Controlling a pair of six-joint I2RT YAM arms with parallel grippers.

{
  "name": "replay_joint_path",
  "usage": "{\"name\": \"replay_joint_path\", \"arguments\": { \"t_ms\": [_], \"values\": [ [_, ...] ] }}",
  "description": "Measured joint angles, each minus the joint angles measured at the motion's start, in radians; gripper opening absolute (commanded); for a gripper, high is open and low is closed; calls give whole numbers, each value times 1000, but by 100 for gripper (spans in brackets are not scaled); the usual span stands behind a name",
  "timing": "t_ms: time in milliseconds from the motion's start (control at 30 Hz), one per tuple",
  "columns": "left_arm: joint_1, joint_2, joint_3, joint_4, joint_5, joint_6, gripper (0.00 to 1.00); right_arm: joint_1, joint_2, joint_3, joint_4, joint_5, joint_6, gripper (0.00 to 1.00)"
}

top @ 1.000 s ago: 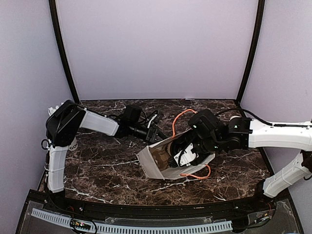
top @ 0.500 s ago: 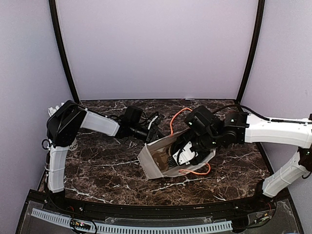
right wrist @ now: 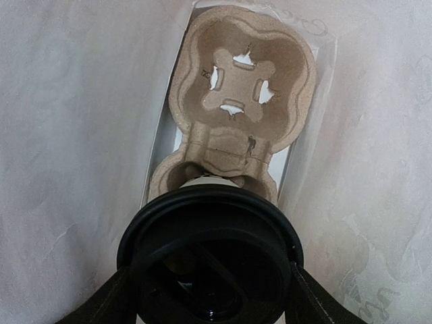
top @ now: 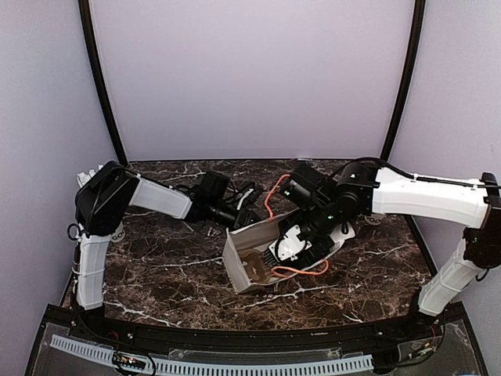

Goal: Pack the takeout coffee

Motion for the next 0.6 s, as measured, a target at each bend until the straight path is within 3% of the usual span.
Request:
{"name": "replay_joint_path", "arguments": {
  "t_ms": [400, 600],
  "values": [
    [21, -43, 35, -122, -27, 45, 48, -18, 16, 10, -12, -31, 87, 45],
    [67, -67, 54, -187, -50, 62, 48, -92, 115, 103, -53, -109, 132, 45]
  ]
}}
